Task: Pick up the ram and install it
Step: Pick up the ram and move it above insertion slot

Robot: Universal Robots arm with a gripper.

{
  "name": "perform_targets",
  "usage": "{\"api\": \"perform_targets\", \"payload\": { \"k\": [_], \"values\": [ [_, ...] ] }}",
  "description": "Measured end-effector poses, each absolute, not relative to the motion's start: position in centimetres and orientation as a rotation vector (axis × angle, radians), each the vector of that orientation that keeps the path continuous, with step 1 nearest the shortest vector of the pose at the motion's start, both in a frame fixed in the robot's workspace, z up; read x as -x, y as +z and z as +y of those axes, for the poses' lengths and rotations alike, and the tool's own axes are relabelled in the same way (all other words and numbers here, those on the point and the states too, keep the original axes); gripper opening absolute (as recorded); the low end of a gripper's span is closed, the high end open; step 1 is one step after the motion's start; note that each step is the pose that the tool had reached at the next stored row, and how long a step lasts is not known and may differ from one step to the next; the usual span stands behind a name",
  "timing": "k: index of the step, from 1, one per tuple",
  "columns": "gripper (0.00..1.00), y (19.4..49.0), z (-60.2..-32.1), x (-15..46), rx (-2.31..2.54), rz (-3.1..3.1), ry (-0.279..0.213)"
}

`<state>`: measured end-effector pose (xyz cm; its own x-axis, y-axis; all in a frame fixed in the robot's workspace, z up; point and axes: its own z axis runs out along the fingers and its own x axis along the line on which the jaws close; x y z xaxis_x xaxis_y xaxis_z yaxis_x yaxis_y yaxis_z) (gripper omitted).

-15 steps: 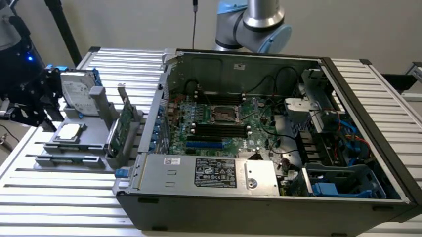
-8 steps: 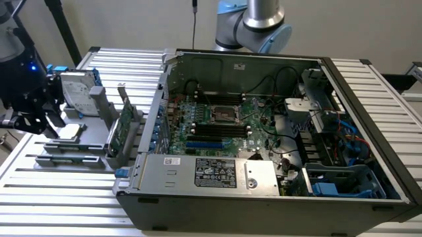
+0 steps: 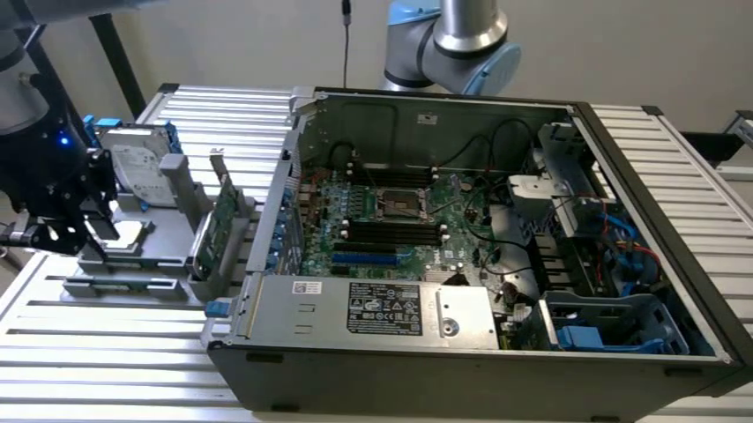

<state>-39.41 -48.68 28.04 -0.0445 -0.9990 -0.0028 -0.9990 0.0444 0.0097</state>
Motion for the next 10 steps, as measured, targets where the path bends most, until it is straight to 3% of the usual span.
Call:
{"api": "perform_targets", "payload": {
  "k": [10],
  "values": [
    [0.36, 26.2, -48.8, 39.3, -2.177, -2.258, -0.014]
  ]
}}
